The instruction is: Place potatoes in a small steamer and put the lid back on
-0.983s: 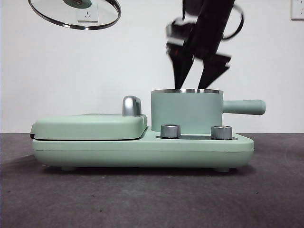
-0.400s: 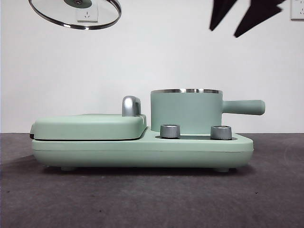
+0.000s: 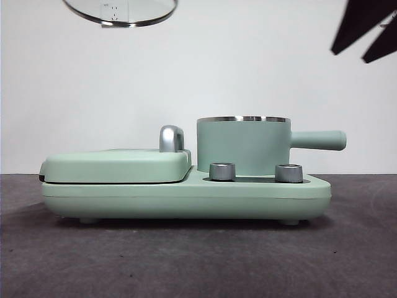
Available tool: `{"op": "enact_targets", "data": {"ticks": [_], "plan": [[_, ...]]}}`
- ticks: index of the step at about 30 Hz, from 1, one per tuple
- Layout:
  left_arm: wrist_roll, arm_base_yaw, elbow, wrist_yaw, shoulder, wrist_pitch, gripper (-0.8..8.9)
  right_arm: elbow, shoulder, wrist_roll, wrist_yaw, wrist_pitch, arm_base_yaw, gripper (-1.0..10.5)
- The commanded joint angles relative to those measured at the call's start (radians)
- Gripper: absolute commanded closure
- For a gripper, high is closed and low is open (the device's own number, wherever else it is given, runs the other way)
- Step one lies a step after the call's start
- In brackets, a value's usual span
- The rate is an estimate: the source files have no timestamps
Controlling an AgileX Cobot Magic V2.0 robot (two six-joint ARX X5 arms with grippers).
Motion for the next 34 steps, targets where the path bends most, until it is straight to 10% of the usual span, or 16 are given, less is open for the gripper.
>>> {"op": "enact_targets", "data": {"ticks": [1, 34], "plan": [[-0.003, -0.027, 0.017, 0.003, 0.035, 0.061, 8.0, -0.035, -0.074, 0.012, 0.0, 0.015, 0.005, 6.5], [-0.025, -0.206, 0.048, -0.002, 0.525, 0.597, 8.0, -0.062, -0.272, 0.012, 0.008, -0.187, 0.005, 6.5]]}}
